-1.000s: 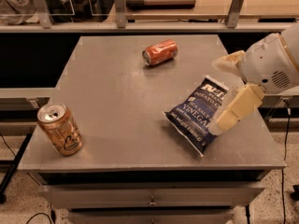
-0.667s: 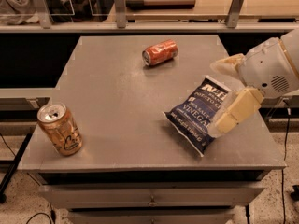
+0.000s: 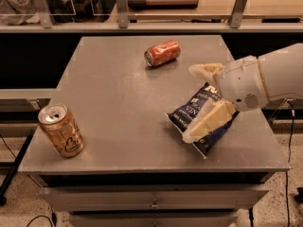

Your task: Knock orange can over

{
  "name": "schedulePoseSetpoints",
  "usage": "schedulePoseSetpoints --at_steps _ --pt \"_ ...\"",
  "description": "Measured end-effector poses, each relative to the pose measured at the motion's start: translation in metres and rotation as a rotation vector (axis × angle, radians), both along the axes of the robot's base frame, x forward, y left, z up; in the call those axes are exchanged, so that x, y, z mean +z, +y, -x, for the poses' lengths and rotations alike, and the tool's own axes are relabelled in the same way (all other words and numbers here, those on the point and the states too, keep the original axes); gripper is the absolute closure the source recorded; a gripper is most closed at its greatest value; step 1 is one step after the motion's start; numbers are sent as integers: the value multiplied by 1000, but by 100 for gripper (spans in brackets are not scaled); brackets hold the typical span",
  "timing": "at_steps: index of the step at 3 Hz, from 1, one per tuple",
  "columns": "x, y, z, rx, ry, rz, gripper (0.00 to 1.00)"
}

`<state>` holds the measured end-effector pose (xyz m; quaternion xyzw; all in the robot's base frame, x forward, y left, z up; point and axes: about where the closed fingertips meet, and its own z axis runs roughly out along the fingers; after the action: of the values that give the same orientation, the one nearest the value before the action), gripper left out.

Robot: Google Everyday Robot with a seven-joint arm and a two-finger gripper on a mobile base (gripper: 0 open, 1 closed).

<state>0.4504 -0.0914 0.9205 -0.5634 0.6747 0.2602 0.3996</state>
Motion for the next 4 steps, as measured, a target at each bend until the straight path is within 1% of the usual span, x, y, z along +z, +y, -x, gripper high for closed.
schedulePoseSetpoints --at_steps 1,2,3,4 --pt "-1 32 -7 54 -53 -89 0" --pt "-1 32 -7 54 -52 -89 0" --pt "-2 37 -4 70 -47 -106 0" --pt "-7 61 0 125 -43 -148 0"
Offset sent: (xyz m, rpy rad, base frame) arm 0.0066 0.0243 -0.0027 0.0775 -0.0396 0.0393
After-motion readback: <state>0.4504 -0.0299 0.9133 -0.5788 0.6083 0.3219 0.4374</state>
